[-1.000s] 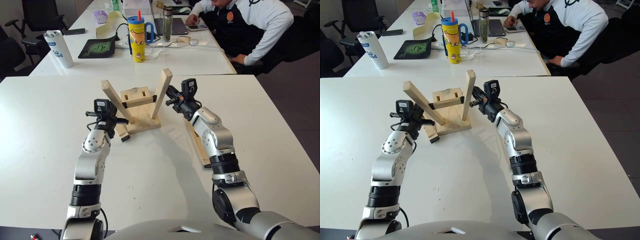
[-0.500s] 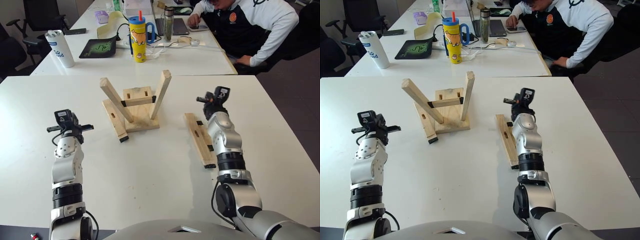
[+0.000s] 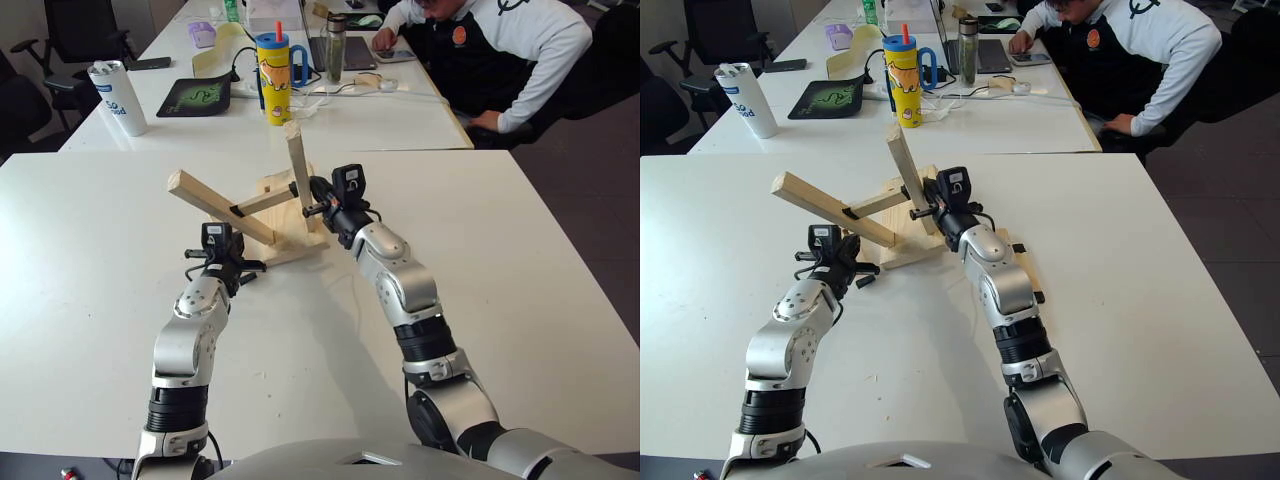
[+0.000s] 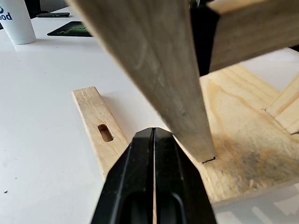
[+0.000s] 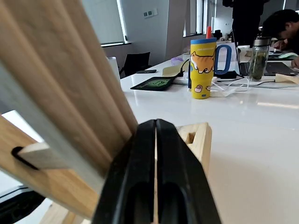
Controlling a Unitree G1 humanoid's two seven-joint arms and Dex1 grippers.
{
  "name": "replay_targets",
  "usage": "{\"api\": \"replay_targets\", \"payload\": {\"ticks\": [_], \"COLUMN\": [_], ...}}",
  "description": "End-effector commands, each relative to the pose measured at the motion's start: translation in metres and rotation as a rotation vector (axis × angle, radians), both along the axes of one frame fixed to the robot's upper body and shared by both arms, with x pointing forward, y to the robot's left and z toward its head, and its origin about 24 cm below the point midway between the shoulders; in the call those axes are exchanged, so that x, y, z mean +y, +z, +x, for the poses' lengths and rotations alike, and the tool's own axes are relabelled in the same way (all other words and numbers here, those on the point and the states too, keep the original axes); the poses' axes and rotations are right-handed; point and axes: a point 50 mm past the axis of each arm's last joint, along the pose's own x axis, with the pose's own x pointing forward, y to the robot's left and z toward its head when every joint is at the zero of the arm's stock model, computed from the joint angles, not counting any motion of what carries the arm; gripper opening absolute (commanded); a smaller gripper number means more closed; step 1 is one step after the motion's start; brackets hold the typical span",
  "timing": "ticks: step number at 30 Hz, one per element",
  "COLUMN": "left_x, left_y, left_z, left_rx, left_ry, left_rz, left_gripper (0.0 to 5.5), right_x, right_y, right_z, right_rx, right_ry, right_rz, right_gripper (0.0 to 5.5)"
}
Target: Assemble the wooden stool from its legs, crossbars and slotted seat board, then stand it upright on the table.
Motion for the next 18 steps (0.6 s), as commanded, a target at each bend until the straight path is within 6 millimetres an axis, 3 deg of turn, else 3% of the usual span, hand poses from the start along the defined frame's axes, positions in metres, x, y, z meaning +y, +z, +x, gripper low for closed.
{"api": "replay_targets", "payload": {"ticks": [1,5,8,10,12,14,17,18], "left_x": [0.001,0.002,0.020,0.042,0.067,0.082,0.062,0.053], "left_y": [0.011,0.011,0.006,0.021,0.059,0.110,0.204,0.227], "left_z": [0.004,0.003,0.004,0.012,0.025,0.036,0.040,0.038], "left_rx": [-0.043,-0.046,-0.007,-0.064,-0.213,-0.411,-0.758,-0.832], "left_ry": [-0.030,-0.028,0.056,0.150,0.240,0.289,0.163,0.109], "left_rz": [-0.003,0.006,0.059,0.064,0.082,0.087,-0.014,-0.047], "left_gripper": [0.02,0.02,0.02,0.02,0.02,0.02,0.02,0.02], "right_x": [-0.035,-0.064,-0.087,-0.098,-0.100,-0.094,-0.080,-0.074], "right_y": [-0.036,-0.040,-0.015,0.016,0.061,0.107,0.178,0.198], "right_z": [0.005,0.011,0.026,0.037,0.048,0.055,0.048,0.041], "right_rx": [0.188,0.211,0.099,-0.016,-0.168,-0.286,-0.503,-0.574], "right_ry": [-0.149,-0.278,-0.414,-0.476,-0.474,-0.425,-0.315,-0.272], "right_rz": [-0.116,-0.146,-0.111,-0.048,0.034,0.127,0.244,0.275], "right_gripper": [0.00,0.00,0.00,0.00,0.00,0.00,0.00,0.00]}}
